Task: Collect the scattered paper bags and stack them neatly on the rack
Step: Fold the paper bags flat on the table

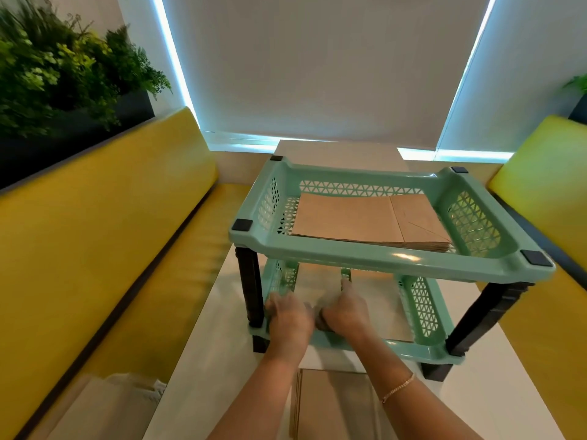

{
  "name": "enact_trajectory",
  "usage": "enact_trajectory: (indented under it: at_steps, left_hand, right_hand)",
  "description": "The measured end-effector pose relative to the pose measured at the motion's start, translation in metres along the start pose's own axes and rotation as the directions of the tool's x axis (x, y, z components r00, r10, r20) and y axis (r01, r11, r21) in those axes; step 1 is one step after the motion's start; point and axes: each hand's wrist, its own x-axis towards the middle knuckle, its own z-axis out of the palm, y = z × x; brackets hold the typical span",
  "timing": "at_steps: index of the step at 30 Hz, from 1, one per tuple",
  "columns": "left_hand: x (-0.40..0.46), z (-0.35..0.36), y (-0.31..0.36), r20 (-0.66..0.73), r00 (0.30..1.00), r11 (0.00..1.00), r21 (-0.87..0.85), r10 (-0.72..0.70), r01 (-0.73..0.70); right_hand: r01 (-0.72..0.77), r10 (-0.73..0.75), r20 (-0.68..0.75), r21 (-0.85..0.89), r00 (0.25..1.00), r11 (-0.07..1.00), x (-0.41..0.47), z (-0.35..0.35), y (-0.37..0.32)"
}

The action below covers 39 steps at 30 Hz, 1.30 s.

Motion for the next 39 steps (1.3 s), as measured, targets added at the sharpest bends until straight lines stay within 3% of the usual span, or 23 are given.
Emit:
enact_trajectory:
  at_steps: [4,9,15,19,22,28,33,39]
  left_hand:
    - [0.002,0.002,-0.003,0.042,0.999,0.992,-0.125,0.026,-0.021]
    - [-0.004,-0.007,-0.002,-0.054,0.999,0.976,-0.219,-0.001,-0.010]
    - [-0.026,-0.017,-0.009,-0.182,0.962,0.937,-0.246,0.205,-0.247]
    - [-0.058,-0.018,-0.020,-0.134,0.942,0.899,-0.284,0.306,-0.333]
    - [-0.082,-0.006,-0.037,-0.041,0.929,0.903,-0.221,0.369,-0.369]
    - [-0.114,0.031,-0.063,0.189,0.942,0.951,0.087,0.277,-0.297]
    - [-0.128,0.046,-0.072,0.165,0.942,0.936,0.151,0.294,-0.318]
    - [-0.128,0.047,-0.075,0.131,0.943,0.933,0.155,0.307,-0.325]
  right_hand:
    - [-0.006,0.007,0.028,-0.029,1.000,1.000,-0.001,-0.001,-0.001]
    - [-0.005,0.005,0.000,-0.021,1.000,1.000,-0.008,-0.010,-0.008]
    - [0.142,-0.141,-0.167,-0.006,0.976,0.990,-0.044,-0.036,0.001]
    - [0.093,-0.099,-0.118,-0.052,0.988,0.994,-0.079,-0.056,0.028]
    - [0.025,-0.038,-0.115,-0.113,0.993,0.993,-0.104,-0.058,0.063]
    - [-0.190,0.172,-0.102,-0.204,0.980,0.960,-0.135,-0.041,0.113]
    - [-0.176,0.150,-0.147,-0.191,0.978,0.966,-0.145,-0.024,0.120]
    - [-0.066,0.021,-0.246,-0.179,0.969,0.982,-0.155,-0.022,0.111]
